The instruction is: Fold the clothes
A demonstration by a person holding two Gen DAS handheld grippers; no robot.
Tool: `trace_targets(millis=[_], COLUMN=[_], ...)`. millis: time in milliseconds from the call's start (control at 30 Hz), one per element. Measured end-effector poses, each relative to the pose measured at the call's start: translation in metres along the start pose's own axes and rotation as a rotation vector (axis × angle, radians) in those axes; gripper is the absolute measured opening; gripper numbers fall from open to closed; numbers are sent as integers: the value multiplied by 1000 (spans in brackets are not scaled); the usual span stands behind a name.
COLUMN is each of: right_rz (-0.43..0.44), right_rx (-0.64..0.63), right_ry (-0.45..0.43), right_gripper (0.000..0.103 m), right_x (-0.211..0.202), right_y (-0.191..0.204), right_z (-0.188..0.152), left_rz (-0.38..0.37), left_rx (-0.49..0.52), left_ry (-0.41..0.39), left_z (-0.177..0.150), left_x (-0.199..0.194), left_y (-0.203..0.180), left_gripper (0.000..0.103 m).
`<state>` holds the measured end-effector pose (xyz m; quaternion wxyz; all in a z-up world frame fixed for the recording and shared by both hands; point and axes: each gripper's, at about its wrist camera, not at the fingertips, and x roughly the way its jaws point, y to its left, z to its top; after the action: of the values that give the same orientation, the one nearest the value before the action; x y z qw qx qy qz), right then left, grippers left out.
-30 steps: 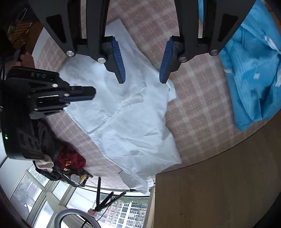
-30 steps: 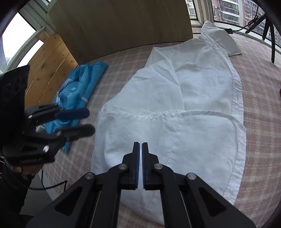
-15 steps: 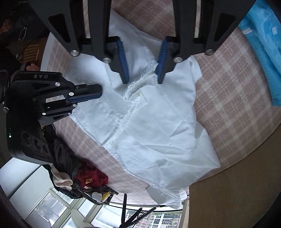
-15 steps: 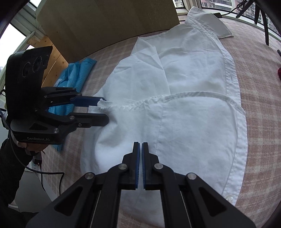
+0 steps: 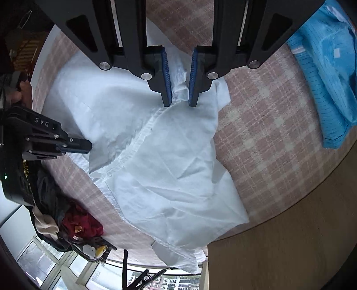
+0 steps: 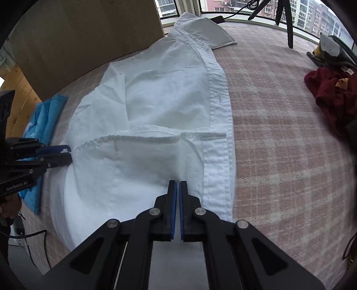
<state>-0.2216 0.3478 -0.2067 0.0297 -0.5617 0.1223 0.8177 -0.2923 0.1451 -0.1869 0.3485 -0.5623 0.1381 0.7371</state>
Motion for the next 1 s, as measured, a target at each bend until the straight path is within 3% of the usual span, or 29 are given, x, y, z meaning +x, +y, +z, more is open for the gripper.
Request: trace_targets(millis=[133,267,333,400,533,667,800,900,967,1000], right_rz=[8,226,291,266,122,48,137,174,223,207], right_rx=[36,34,-14,-76,-19,69,36,-33,-54,-57], right_ry=[-22,-57,-54,-42,3,14,-51,-74,-41,-17], right_gripper=[2,2,2,2,1,0,1,3,3,3], right_x=[-22,-48,-49,-41,-24,-29,-52,-44,-28,-18], right_y=[-11,4,23,44,28,0,10,33,43,43], right_z=[-7,-24,-30,-34,-51,-66,-50,-24,-9,-3], left_rz=[65,-69,-128,-160,-76,-87,-89,-82,-77,-79], left_rx=[46,128,158,177,181,168,170,172,176,176], left_ry=[-102,-142,-105,-61,32,20,21,32,38,40], left_z=[-10,-38,-46,-49,-50,-57,-58,-56,-55,-55], left_x=[-49,-80,-65,-43,11,12,7,11,13,14], left_y=[-8,-41,-59,-75,-81,-77,-79,-82,-84,-84], left_gripper=[24,24,25,25,23,22,20,21,21,21])
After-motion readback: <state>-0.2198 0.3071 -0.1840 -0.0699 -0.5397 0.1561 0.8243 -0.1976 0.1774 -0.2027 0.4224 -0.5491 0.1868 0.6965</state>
